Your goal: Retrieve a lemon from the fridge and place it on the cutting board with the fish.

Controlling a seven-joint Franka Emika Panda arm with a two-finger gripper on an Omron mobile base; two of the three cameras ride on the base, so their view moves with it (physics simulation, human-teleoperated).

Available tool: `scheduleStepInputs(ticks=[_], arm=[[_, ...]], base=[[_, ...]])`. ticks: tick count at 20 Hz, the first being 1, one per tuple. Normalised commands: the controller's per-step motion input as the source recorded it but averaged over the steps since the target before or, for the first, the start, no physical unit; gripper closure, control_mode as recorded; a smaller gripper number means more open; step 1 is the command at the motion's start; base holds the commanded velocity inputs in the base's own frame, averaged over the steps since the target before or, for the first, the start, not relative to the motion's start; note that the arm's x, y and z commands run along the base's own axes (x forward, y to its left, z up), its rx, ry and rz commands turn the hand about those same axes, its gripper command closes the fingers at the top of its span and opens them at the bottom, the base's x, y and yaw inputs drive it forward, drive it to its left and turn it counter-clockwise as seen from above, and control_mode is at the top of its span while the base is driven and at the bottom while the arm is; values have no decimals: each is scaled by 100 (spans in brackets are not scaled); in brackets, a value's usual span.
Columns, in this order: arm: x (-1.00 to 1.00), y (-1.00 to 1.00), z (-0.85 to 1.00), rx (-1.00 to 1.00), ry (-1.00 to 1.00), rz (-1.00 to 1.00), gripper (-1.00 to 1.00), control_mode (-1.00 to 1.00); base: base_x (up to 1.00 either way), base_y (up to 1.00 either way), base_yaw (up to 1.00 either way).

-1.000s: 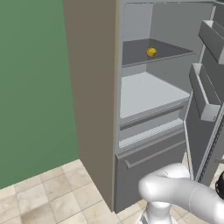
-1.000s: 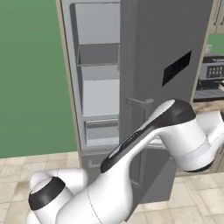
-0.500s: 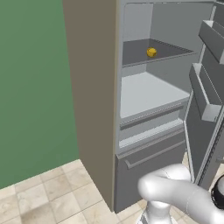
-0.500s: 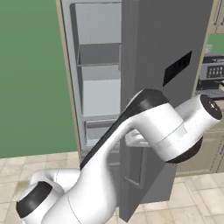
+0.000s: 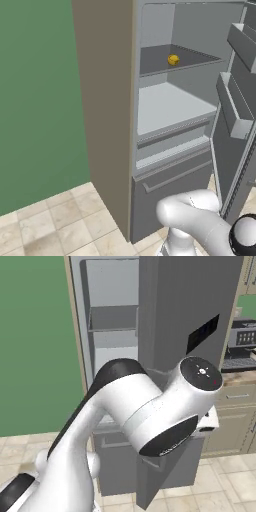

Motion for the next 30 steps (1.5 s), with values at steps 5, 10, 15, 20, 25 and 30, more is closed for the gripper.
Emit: scheduleStepInputs(ticks=[5, 10, 15, 20, 25, 30], arm=[[-68, 36, 49, -29, 4, -12, -100, -100], [-16, 83, 5, -55, 12, -7, -100, -100], [-9, 97, -3, -65, 9, -11, -100, -100], [2, 97, -10, -63, 8, -8, -100, -100], [39, 82, -33, -60, 4, -4, -100, -100], [73, 21, 9, -35, 4, -5, -100, -100]], base=[[0, 0, 0], [0, 0, 0], [0, 0, 0], [0, 0, 0], [0, 0, 0], [0, 0, 0]])
